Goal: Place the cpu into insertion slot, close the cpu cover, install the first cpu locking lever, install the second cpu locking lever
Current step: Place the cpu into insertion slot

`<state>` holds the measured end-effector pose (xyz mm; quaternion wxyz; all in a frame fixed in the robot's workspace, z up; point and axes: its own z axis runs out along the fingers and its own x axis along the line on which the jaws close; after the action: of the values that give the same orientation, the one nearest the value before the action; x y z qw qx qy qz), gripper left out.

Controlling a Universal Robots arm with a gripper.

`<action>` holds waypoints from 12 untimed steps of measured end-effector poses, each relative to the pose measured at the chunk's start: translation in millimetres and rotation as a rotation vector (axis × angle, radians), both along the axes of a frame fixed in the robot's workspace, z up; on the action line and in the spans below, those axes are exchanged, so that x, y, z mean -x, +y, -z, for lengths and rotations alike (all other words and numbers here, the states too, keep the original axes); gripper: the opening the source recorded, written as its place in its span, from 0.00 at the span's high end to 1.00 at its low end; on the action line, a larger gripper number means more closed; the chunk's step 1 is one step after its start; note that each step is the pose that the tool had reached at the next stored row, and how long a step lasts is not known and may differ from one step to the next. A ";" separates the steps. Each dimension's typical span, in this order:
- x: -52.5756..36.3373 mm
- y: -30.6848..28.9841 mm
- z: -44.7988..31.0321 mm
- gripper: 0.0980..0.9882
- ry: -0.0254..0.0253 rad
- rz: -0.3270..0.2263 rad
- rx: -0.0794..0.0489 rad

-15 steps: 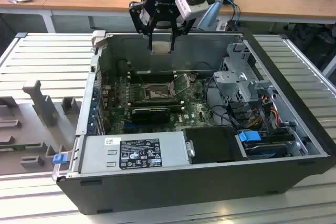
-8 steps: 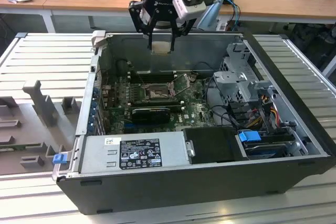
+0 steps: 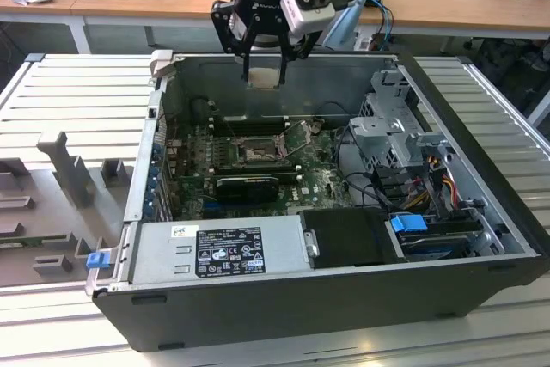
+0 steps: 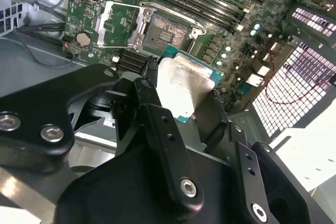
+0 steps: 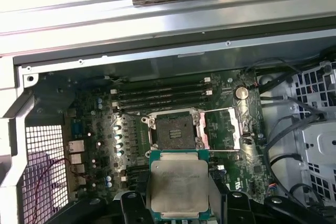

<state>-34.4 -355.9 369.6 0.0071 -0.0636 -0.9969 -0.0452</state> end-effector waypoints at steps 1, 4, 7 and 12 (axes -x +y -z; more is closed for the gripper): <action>-0.1 -0.1 0.8 0.52 -0.0001 0.000 0.000; -0.1 -0.1 1.5 0.52 0.0000 0.007 0.000; -0.1 -0.1 1.5 0.52 0.0000 0.016 0.000; -0.1 -0.1 1.4 0.52 0.0000 0.035 0.000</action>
<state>-34.3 -356.0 368.2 0.0063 -0.0808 -0.9957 -0.0453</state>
